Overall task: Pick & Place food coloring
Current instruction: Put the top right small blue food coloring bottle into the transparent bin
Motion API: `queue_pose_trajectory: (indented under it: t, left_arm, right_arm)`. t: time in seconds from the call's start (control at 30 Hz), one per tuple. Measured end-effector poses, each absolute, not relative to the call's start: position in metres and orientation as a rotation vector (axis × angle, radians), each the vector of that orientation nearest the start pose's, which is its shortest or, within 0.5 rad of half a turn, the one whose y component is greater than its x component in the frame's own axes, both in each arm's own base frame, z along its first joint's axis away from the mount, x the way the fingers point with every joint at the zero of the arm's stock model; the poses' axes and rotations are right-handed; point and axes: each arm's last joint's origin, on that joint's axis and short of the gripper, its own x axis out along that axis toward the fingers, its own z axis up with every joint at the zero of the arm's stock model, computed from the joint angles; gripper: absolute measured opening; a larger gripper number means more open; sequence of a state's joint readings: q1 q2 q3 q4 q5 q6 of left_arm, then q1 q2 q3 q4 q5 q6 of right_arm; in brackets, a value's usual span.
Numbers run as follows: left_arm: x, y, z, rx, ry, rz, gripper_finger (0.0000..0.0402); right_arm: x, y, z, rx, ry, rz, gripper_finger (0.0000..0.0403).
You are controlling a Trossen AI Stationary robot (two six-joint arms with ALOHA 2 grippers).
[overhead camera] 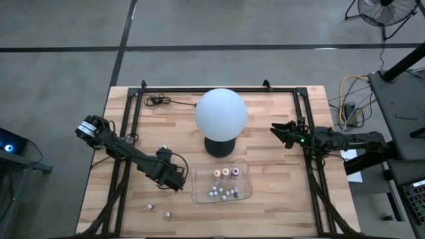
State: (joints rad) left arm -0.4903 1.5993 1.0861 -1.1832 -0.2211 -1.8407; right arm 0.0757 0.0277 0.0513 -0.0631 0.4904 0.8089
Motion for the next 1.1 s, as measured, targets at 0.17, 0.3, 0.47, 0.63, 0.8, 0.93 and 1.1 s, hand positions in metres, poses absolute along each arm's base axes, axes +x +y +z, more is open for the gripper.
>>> queue_pose_trajectory:
  t: [0.17, 0.3, 0.47, 0.63, 0.8, 0.93, 1.1]
  left_arm:
    - [0.23, -0.113, 0.192, -0.861, 1.147, 1.162, 0.021]
    - [0.233, -0.112, 0.184, -0.904, 1.151, 1.116, 0.021]
    - [0.234, -0.113, 0.179, -0.913, 1.151, 1.101, 0.021]
    - [0.234, -0.112, 0.175, -0.922, 1.168, 1.1, 0.0208]
    - [0.235, -0.113, 0.174, -0.929, 1.171, 1.081, 0.0178]
    - [0.235, -0.113, 0.174, -0.924, 1.174, 1.073, 0.0142]
    - [0.236, -0.113, 0.174, -0.917, 1.178, 1.066, 0.0108]
  right_arm:
    - [0.094, -0.007, 0.173, 0.786, -0.131, -0.407, 0.0302]
    - [0.094, -0.007, 0.173, 0.786, -0.131, -0.407, 0.0302]
    - [0.094, -0.007, 0.173, 0.786, -0.131, -0.407, 0.0302]
    - [0.094, -0.007, 0.173, 0.786, -0.132, -0.407, 0.0302]
    - [0.094, -0.007, 0.173, 0.786, -0.132, -0.407, 0.0302]
    - [0.094, -0.007, 0.173, 0.786, -0.132, -0.407, 0.0302]
    - [0.094, -0.007, 0.173, 0.786, -0.132, -0.407, 0.0302]
